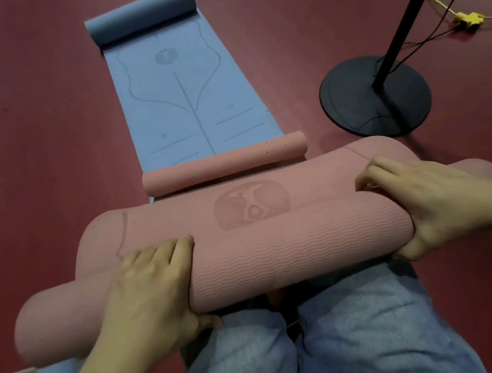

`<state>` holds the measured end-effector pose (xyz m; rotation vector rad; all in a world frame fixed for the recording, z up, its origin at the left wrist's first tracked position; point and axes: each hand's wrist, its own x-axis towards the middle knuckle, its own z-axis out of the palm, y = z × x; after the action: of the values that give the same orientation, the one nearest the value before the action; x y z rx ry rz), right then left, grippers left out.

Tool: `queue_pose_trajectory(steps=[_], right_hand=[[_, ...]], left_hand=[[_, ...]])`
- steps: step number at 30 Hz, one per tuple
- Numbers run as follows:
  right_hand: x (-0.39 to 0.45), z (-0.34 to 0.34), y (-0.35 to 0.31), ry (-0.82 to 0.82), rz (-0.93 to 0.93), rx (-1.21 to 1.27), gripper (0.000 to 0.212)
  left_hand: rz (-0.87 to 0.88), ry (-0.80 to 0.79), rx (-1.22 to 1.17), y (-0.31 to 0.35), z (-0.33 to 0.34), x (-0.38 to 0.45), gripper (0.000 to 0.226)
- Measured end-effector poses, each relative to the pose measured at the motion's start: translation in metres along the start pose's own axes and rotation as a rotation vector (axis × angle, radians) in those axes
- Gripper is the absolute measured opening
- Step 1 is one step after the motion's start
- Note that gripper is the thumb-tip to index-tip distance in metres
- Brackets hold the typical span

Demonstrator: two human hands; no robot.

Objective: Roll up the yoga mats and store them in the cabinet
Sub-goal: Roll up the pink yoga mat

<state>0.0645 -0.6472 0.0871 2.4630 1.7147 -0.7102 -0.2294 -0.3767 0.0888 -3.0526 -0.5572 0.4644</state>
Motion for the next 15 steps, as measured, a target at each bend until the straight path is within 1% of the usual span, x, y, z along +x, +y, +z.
queue_pose_trajectory(steps=[3, 6, 9, 12, 14, 15], right_hand=[[-0.002, 0.003, -0.006, 0.079, -0.011, -0.068, 0.101], [0.004, 0.000, -0.009, 0.110, 0.004, -0.104, 0.106], [0.008, 0.000, -0.011, 0.110, 0.033, -0.118, 0.108], [0.011, -0.005, -0.013, 0.078, 0.053, -0.135, 0.104], [0.019, -0.014, -0.012, 0.013, 0.049, -0.166, 0.103], [0.024, -0.018, -0.010, -0.016, 0.047, -0.179, 0.104]], left_hand=[[0.011, -0.116, -0.030, -0.010, -0.013, 0.010, 0.099], [0.012, -0.235, -0.010, -0.017, -0.030, 0.032, 0.092], [-0.017, -0.281, -0.069, -0.022, -0.040, 0.044, 0.094], [-0.044, -0.294, -0.118, -0.021, -0.040, 0.042, 0.096], [-0.056, -0.256, -0.130, -0.016, -0.035, 0.038, 0.105], [-0.064, -0.226, -0.124, -0.013, -0.033, 0.034, 0.113]])
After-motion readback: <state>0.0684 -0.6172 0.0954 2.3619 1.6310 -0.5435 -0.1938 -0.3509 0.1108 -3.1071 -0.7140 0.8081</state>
